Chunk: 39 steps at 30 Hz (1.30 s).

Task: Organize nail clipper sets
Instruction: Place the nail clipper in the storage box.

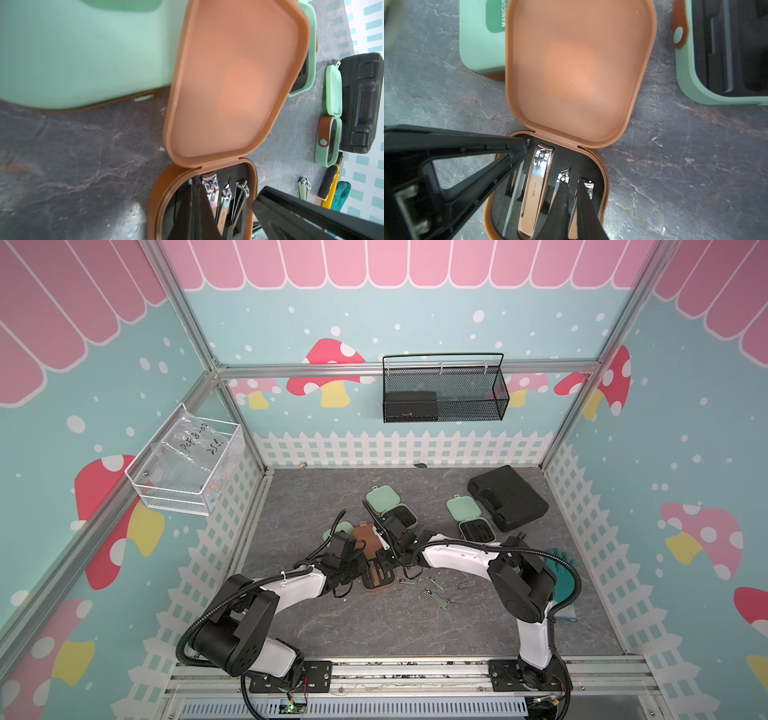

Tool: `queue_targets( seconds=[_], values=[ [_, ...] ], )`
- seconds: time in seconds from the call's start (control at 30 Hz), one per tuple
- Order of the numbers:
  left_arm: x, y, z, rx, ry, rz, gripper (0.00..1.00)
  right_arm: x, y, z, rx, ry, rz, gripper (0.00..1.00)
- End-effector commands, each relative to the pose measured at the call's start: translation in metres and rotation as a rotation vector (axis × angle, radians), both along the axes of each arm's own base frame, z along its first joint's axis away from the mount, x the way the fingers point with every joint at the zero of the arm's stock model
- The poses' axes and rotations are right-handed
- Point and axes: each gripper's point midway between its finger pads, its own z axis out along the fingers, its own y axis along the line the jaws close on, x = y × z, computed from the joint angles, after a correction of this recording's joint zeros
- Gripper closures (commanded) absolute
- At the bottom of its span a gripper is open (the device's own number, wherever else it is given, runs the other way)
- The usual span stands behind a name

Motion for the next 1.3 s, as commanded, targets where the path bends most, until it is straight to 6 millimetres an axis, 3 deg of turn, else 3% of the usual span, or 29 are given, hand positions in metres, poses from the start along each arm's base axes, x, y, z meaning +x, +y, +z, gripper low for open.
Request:
queue_targets(
  seconds=[0.0,0.57,0.83,1.27],
  values=[
    [-0.043,0.019,-0.045,0.081,0.196,0.011,1.00,0.000,-0.007,-0.007,-0.020,0.011,-0.014,0.87],
    [-0.043,0.017,-0.046,0.073,0.198,0.006,1.00,-0.001,-0.011,-0.041,-0.054,0.060,-0.015,0.92],
    [-0.043,0.015,-0.049,0.066,0.202,0.003,1.00,-0.027,-0.026,-0.061,-0.035,0.130,-0.035,0.94],
    [-0.045,0.012,-0.055,0.050,0.212,0.004,1.00,-0.069,-0.066,-0.106,-0.096,0.231,-0.124,0.94]
  ],
)
